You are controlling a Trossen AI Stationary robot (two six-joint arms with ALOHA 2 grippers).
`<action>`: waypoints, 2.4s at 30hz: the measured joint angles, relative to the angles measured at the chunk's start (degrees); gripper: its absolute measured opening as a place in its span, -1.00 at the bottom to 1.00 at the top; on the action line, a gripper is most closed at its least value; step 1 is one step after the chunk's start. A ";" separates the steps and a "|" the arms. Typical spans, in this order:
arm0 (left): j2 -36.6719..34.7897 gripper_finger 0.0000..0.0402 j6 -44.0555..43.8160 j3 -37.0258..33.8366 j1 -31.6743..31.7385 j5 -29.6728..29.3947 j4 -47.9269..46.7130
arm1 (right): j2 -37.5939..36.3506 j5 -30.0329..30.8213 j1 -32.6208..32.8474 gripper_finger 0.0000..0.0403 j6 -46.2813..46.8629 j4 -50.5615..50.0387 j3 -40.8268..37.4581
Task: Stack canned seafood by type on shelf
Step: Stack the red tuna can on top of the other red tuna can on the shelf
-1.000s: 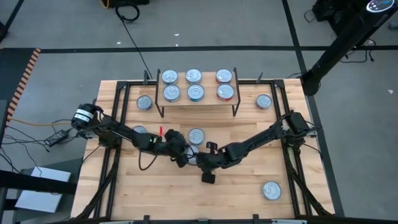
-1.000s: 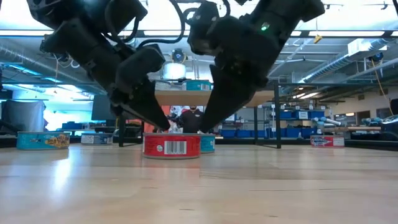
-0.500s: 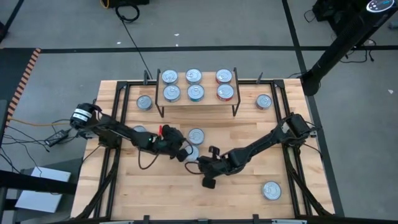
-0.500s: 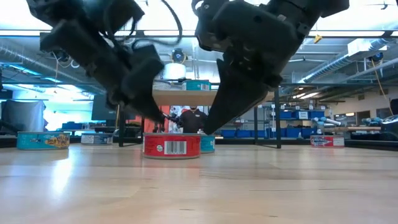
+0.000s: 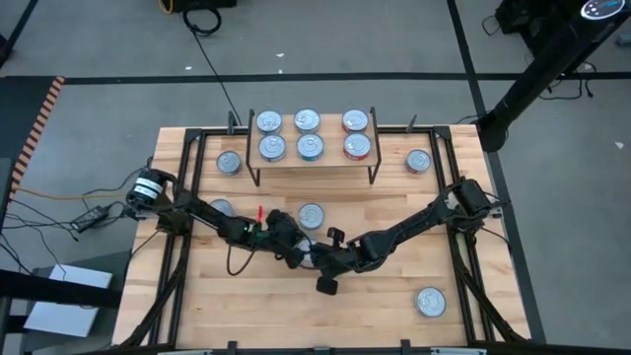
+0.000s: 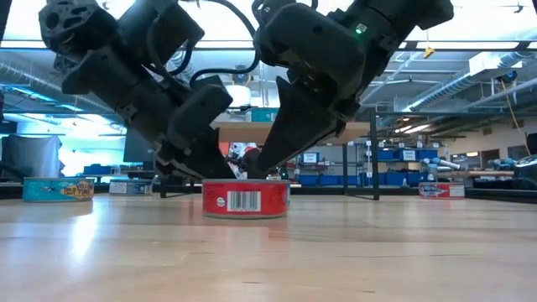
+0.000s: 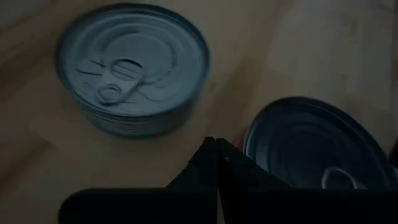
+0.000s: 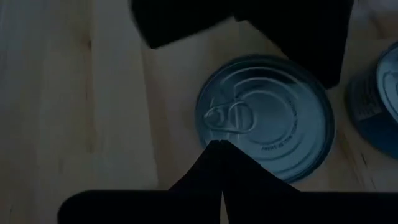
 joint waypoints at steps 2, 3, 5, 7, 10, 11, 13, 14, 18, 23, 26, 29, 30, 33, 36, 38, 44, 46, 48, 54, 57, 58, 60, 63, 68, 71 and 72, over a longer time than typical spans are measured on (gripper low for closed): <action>0.00 -1.00 -0.17 0.01 -0.88 0.24 0.13 | 0.00 -0.18 1.08 -0.95 0.00 -0.58 -0.02; 0.00 -1.00 -0.22 0.01 -1.34 0.28 0.22 | -0.03 -0.47 1.73 -0.95 0.01 -0.71 -0.02; 0.00 -1.00 -0.44 0.01 -2.53 0.37 0.25 | -0.64 -1.49 3.15 -0.95 0.09 -1.81 -0.04; 0.00 -1.00 -1.68 0.01 -3.85 0.83 0.36 | -2.08 -1.68 4.77 -0.95 1.06 -2.14 -0.04; 0.00 -1.00 -2.64 0.01 -5.58 0.81 0.46 | -3.74 0.40 7.07 -0.95 2.53 -2.69 0.09; 0.00 -1.00 -2.61 0.01 -6.03 0.64 0.63 | -3.71 1.12 7.65 -0.95 3.02 -2.84 0.10; 0.00 -1.00 -1.52 0.01 -6.83 0.51 1.31 | -2.73 1.25 8.40 -0.95 3.78 -3.21 0.04; 0.00 -1.00 -1.03 0.01 -7.18 0.10 1.68 | -2.08 1.23 8.60 -0.95 4.27 -3.21 0.04; -0.01 -1.00 0.05 0.03 -7.92 -1.70 1.54 | 0.10 2.17 8.85 -0.95 6.66 -2.38 -0.02; 3.52 -1.00 0.02 0.03 -7.80 -3.76 5.87 | 1.67 3.86 8.85 -0.95 8.35 -1.82 0.00; 6.50 -1.00 0.00 0.02 -7.78 -4.07 12.18 | 1.92 4.54 8.85 -0.96 8.72 -2.72 -0.09; 8.41 -1.00 0.11 0.05 -7.78 -4.33 16.71 | 1.90 5.68 8.71 -0.96 8.96 -2.34 -0.02; 8.71 -1.00 0.11 0.05 -7.76 -4.35 17.33 | 1.90 5.86 8.65 -0.96 8.96 -2.34 -0.02; 8.76 -1.00 0.13 0.05 -7.76 -5.09 17.37 | 1.90 5.49 8.27 -0.96 9.18 -2.16 -0.02; 8.76 -1.00 0.14 0.05 -7.74 -5.16 17.61 | 1.90 5.75 8.26 -0.95 9.20 -2.06 -0.02; 8.76 -1.00 0.14 0.05 -7.76 -5.14 17.64 | 1.90 5.75 8.21 -0.95 9.20 -1.90 -0.02; 8.76 -1.00 0.13 0.03 -7.76 -5.08 17.66 | 1.38 5.73 7.79 -0.95 9.16 -1.94 -0.02; 8.76 -1.00 0.11 0.05 -7.75 -4.95 17.80 | 1.11 5.73 7.76 -0.95 9.09 -2.04 0.49; 8.76 -1.00 0.11 0.05 -7.76 -4.74 17.83 | 1.02 5.71 7.76 -0.95 8.94 -1.90 0.82; 8.76 -1.00 0.11 0.25 -7.78 -3.12 18.15 | 0.63 5.63 7.76 -0.95 9.16 -1.89 3.23; 8.76 -1.00 0.11 0.25 -7.80 -1.81 19.19 | 0.61 5.57 7.76 -0.95 9.18 -1.92 4.98; 8.76 -1.00 0.10 0.26 -7.81 -1.45 19.61 | 0.61 5.55 7.76 -0.95 9.18 -1.92 5.49; 8.76 -1.00 -0.02 0.33 -7.81 -0.83 20.01 | 0.61 5.59 7.76 -0.95 9.18 -2.15 6.47; 8.76 -1.00 0.00 0.36 -7.89 0.03 20.22 | 0.60 5.76 7.67 -0.95 9.85 -2.58 7.23; 8.76 -1.00 0.11 0.36 -8.10 0.92 20.35 | 0.43 6.02 7.63 -0.95 13.42 -4.32 7.30; 8.76 -1.00 0.14 0.36 -8.38 1.12 20.13 | 0.42 5.73 7.71 -0.95 14.50 -6.11 7.39; 8.78 -1.00 0.14 0.33 -8.42 1.14 19.93 | 0.42 5.67 7.76 -0.95 14.81 -6.94 7.35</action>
